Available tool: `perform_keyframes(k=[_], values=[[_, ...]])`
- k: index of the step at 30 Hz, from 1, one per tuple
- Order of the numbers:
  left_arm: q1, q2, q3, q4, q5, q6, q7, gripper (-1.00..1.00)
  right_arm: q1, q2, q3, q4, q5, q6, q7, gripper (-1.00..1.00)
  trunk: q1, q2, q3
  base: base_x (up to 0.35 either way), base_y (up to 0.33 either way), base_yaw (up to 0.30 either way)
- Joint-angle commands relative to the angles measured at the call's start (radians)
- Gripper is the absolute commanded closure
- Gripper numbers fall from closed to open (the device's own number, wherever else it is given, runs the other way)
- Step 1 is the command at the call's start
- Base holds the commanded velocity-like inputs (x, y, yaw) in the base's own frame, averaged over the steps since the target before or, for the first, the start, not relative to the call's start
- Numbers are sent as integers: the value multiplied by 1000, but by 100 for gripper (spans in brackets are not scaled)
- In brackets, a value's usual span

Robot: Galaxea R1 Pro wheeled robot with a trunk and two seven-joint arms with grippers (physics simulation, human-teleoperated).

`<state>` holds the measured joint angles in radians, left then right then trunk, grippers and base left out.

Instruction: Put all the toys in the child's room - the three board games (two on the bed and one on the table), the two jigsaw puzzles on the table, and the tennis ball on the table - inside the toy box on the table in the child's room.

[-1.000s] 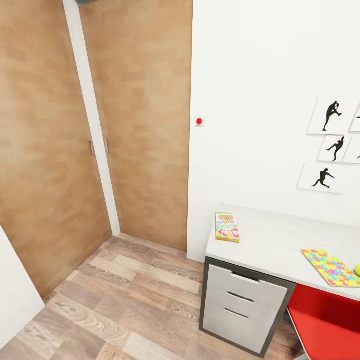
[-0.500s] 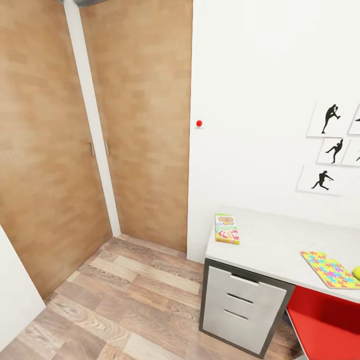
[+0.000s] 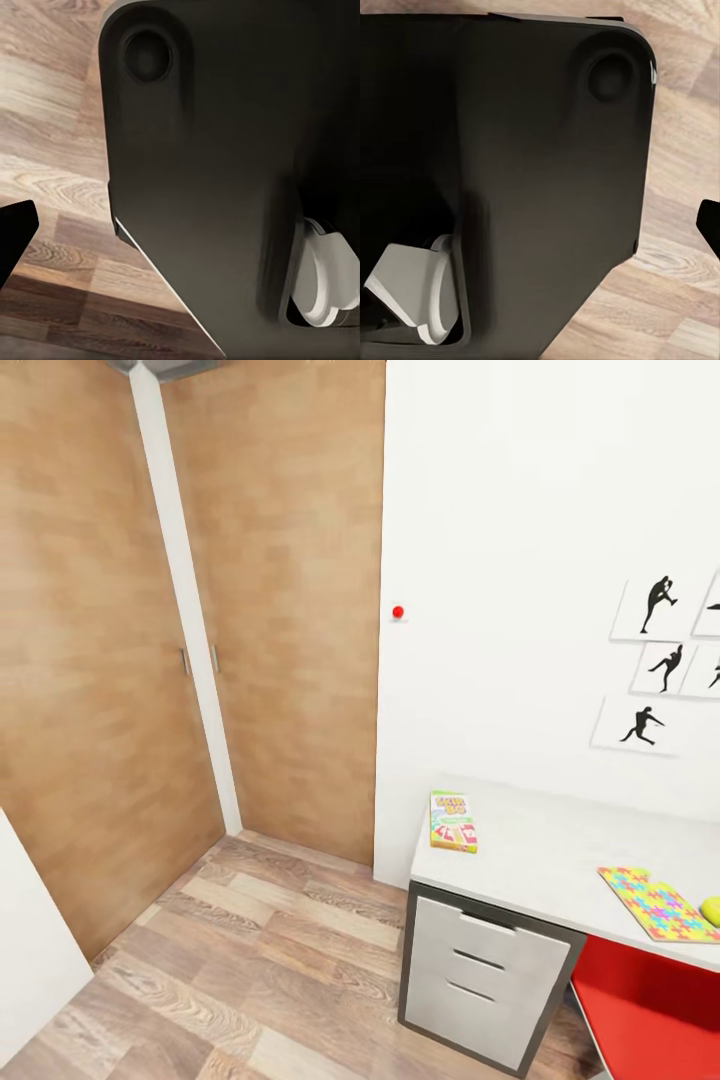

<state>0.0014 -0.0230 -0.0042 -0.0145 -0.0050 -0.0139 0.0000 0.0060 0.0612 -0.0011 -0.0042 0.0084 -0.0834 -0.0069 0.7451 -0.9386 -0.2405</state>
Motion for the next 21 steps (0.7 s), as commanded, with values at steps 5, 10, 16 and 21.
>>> perform_keyframes(k=[5,10,16,21], values=[[0,0,0,-1,-1,-1,0,-100,0,0,0,0,2,-3,-1,-100,-19,35,15,0,0,0],[0,0,1,0,-1,-1,0,-100,0,0,1,0,2,-3,-1,-100,-38,70,31,0,0,0],[0,-1,2,0,-1,-1,0,-100,0,0,0,0,2,-3,-1,-100,-61,112,49,0,0,0],[0,-1,4,0,0,-1,0,-100,0,0,1,0,2,-3,-1,-100,-80,147,65,0,0,0]])
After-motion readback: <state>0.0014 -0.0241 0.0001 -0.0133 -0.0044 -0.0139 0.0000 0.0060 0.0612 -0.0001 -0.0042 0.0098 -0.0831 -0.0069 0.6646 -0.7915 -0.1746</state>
